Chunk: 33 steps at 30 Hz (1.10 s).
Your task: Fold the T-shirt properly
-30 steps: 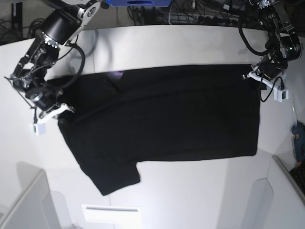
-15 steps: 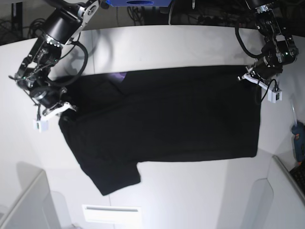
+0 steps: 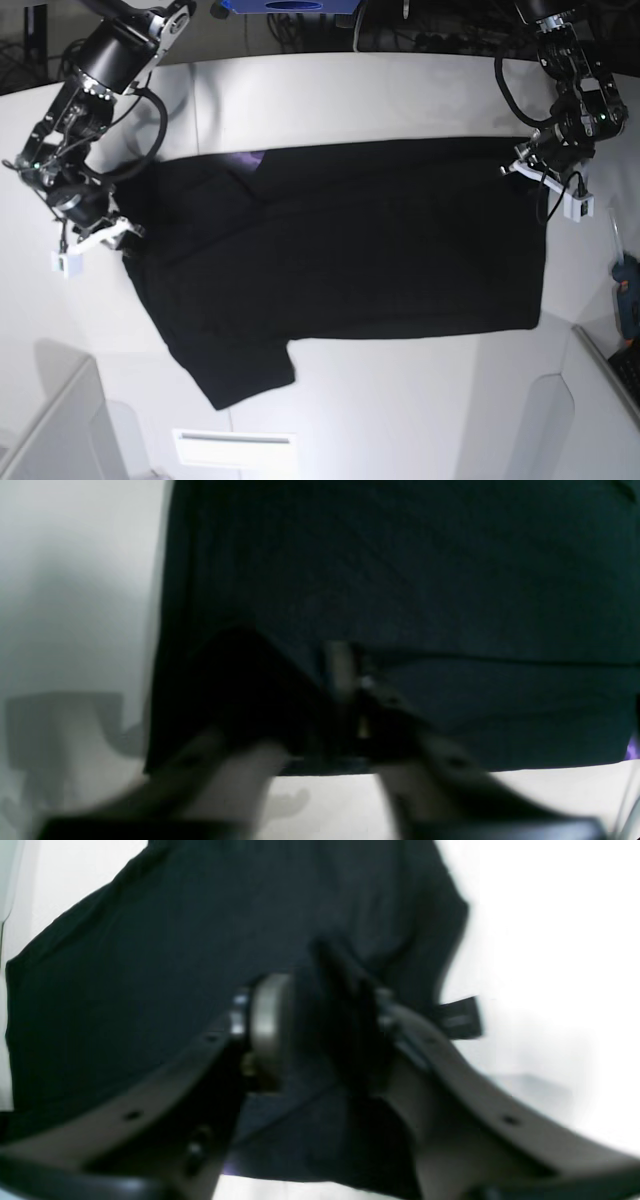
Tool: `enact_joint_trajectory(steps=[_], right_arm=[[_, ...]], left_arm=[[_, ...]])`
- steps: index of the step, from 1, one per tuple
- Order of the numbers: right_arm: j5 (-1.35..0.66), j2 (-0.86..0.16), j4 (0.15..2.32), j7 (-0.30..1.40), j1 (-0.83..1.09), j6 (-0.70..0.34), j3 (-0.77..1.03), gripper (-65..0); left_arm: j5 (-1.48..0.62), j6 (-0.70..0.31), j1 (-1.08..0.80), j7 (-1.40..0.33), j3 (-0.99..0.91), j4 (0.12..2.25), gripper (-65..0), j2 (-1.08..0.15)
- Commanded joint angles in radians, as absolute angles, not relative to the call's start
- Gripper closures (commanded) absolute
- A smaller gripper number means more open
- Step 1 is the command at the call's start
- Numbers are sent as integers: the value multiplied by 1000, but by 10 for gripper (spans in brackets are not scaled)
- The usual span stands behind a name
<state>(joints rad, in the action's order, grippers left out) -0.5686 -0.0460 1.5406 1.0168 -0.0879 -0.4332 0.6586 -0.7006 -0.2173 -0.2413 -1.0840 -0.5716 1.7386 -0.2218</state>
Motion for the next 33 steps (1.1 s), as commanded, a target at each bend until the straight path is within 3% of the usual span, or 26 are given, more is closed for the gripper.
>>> enact_joint_trajectory(steps=[1,4,6,12,17,21,24,26,29,31,33], right_arm=[[-588,-54,1564,1000,-110,-433,662,-270],[-590,-81,1566,1000,-108,-433,664,-270],[-591,-82,1584,1000,-94,-433,665,-270],[-593,-47,1784,952,56,-433,662,-270],[-591,19,1913,924,188,-432,667,-270],[-591,107,1906,923,232,-380,757,-270],[-591,117,1867,923,232,-378,785,-272],[-591,114,1822,908,216,-374,794,-272],[-590,113,1770,846,217,-354,789,-272],[-590,113,1741,819,219,-334,785,-272],[-590,111,1709,803,219,-331,785,-272]], left_arm=[[-711,-223,-236,-1066,-581,1758,-196,-237],[-711,-223,-220,-1066,-582,1762,-367,-239],[-713,-225,-217,-1066,-587,1764,-425,-239],[-723,-242,-260,-1067,-774,1873,-416,-222],[-854,-455,-380,-1066,-935,1899,-413,-213],[-860,-526,-460,-1064,-1007,1891,-318,-168],[-860,-535,-481,-1064,-1033,1847,-229,-137],[-860,-538,-484,-1064,-1032,1784,-204,-136],[-860,-538,-478,-1063,-1030,1681,-219,-128],[-860,-538,-476,-1058,-1030,1641,-270,-128],[-860,-538,-478,-1006,-1015,1621,-364,-130]])
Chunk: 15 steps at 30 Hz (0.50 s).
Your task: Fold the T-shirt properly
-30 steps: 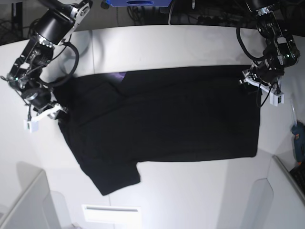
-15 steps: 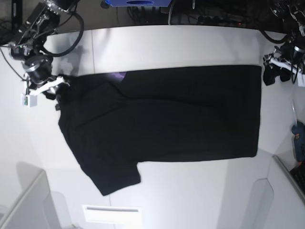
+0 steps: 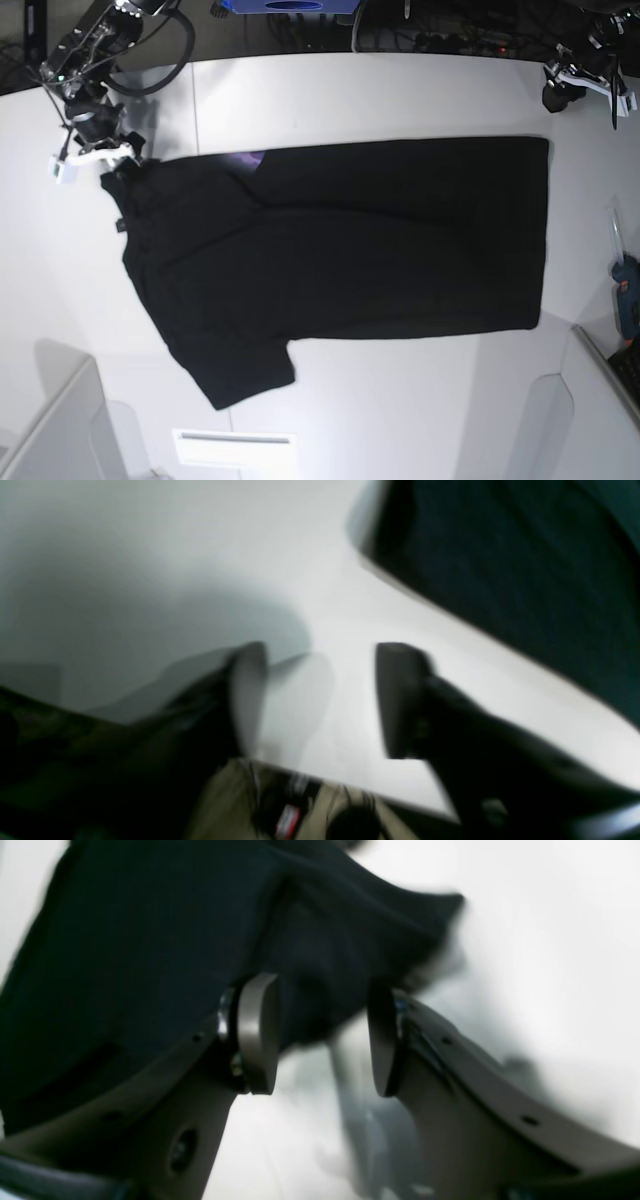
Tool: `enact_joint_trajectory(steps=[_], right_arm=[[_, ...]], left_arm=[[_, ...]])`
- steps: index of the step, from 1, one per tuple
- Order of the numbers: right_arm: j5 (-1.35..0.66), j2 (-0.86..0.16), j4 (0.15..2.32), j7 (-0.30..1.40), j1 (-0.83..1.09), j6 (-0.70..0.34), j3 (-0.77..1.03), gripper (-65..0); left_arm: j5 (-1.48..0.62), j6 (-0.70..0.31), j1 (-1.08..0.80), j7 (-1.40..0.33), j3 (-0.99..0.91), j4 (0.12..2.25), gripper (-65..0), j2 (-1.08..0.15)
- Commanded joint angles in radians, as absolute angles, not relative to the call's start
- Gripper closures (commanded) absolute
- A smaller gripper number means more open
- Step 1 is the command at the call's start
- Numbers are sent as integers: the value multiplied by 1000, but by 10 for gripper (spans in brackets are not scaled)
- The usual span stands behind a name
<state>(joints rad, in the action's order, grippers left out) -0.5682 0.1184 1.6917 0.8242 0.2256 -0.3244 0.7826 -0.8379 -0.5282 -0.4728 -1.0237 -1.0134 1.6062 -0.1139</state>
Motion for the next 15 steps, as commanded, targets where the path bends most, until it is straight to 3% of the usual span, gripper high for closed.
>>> enact_joint_trajectory(steps=[1,4,15], right_arm=[[-590,111,1698,802,219,-331,785,-272],[-590,111,1692,797,219,-331,783,-275],[-590,99,1662,727,208,-323,788,-279]], left_arm=[[-858,-538,-484,-977,-989,1610,-398,-133],[-812,-536,-484,-894,-900,1578,-457,-136],[-759,-533,-386,-851,-837,1484,-456,-130]])
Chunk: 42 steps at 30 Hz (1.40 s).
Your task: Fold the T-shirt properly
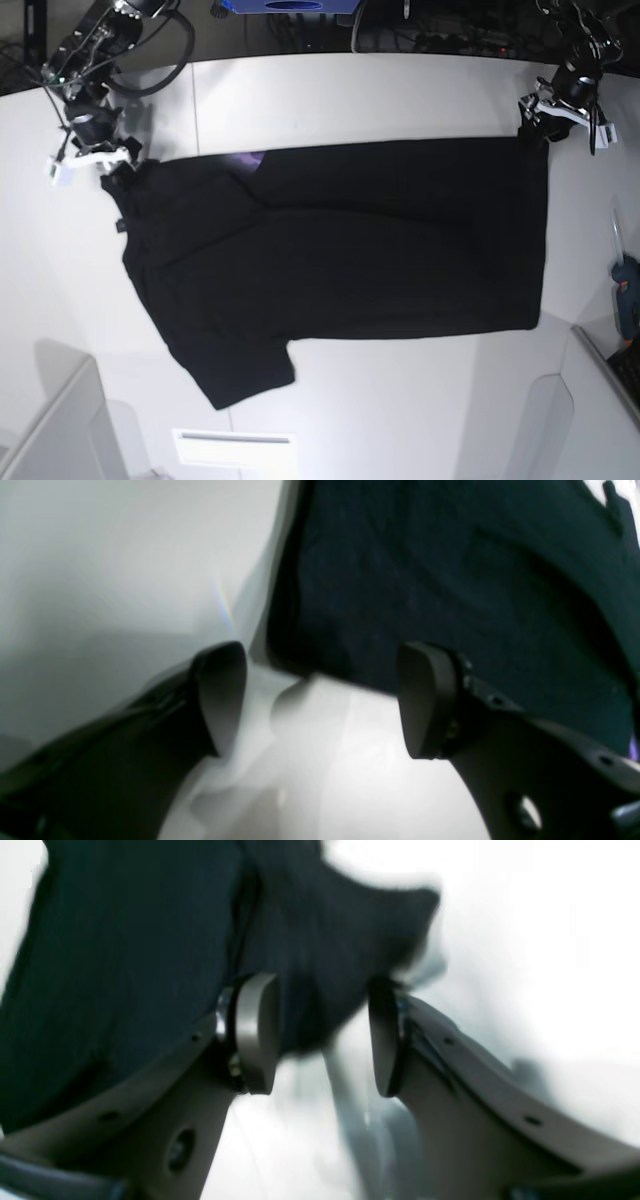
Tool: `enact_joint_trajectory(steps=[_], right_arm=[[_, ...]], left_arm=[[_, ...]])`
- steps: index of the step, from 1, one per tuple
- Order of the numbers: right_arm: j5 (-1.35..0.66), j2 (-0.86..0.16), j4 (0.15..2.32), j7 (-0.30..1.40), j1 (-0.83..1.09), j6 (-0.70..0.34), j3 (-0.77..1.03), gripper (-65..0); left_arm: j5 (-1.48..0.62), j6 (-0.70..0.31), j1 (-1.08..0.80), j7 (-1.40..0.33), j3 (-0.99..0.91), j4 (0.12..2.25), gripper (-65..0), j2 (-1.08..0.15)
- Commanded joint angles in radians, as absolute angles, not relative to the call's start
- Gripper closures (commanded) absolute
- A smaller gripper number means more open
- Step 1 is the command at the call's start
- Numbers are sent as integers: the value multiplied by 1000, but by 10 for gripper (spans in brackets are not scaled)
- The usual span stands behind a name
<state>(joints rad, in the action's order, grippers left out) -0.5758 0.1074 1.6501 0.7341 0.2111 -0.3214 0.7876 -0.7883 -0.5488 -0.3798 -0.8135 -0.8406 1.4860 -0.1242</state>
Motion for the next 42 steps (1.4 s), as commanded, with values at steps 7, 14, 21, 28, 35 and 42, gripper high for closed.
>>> enact_joint_trajectory(steps=[7,14,21,28,35,42], right_arm=[[-591,82,1541,699,180,-323,783,-279],[-591,81,1535,699,166,-323,783,-279],[-591,81,1535,699,159,-328,783,-272],[-591,81,1534,697,154,-331,783,-243],[-591,81,1534,665,154,-331,783,0],[-591,81,1543,667,160,-331,789,0]], left_arm=[[-757,-533,-346,-851,-835,1454,-456,-131],[-633,-532,-294,-851,-835,1454,-456,-119],[-624,-532,-274,-851,-835,1454,-355,-111],[-624,-532,-272,-851,-835,1454,0,-114],[-622,-532,-280,-851,-835,1454,0,-119],[-559,-535,-292,-852,-829,1471,0,-119]])
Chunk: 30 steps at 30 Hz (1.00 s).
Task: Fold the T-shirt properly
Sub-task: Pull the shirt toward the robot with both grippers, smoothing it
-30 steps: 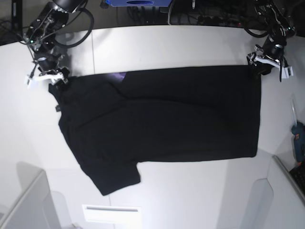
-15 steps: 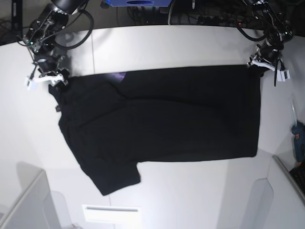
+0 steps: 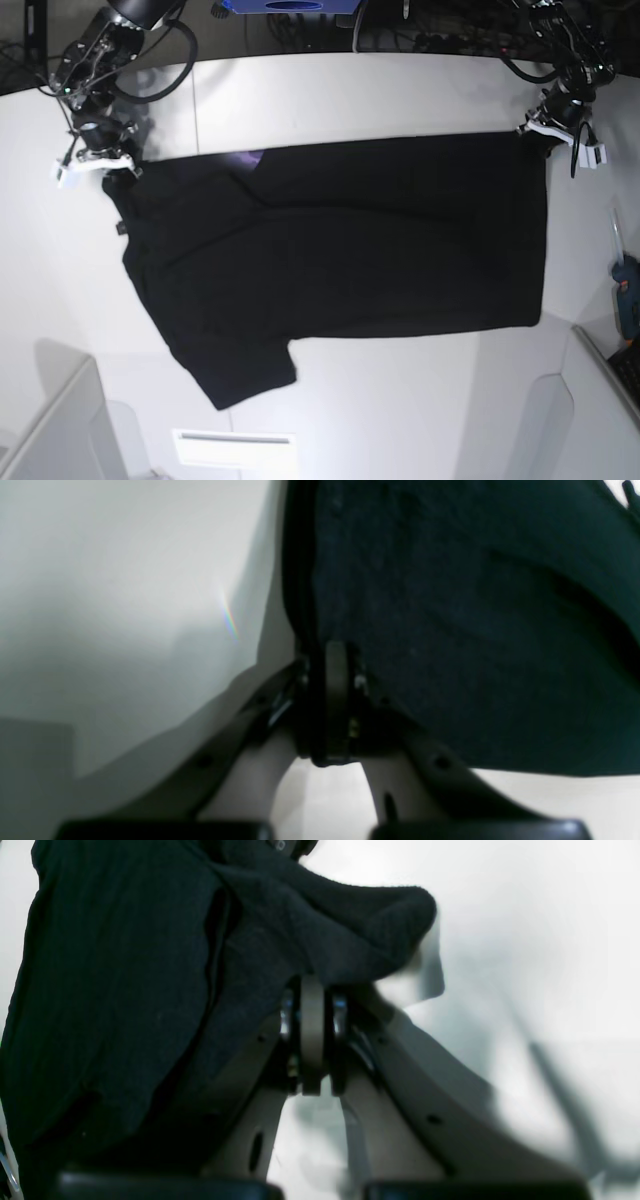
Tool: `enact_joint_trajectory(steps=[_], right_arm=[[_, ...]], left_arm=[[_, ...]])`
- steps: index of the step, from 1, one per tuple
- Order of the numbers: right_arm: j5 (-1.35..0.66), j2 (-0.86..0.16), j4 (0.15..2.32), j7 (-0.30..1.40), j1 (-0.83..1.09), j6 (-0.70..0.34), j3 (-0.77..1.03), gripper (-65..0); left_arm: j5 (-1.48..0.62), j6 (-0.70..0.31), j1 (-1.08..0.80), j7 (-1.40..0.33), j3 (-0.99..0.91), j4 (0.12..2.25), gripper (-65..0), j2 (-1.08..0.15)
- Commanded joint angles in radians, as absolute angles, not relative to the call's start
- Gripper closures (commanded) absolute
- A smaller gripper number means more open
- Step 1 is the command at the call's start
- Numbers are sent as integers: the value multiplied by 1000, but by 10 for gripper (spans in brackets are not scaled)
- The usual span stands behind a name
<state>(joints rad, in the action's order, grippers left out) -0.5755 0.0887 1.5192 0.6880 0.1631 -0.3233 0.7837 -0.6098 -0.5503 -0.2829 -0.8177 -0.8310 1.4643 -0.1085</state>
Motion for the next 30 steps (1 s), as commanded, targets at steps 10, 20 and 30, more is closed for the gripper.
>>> enact_joint_trajectory(steps=[10,20,30], right_arm=[[-591,81,1644,670,223,-331,789,0],[-596,81,1696,668,274,-331,785,0],[-596,81,1727,673,309,-332,789,0]], left_arm=[[-510,-536,-334,-855,-776,1589,0,-116],[-518,-536,-383,-855,-773,1598,0,-117],[-516,-538,-423,-855,-773,1659,0,-114]])
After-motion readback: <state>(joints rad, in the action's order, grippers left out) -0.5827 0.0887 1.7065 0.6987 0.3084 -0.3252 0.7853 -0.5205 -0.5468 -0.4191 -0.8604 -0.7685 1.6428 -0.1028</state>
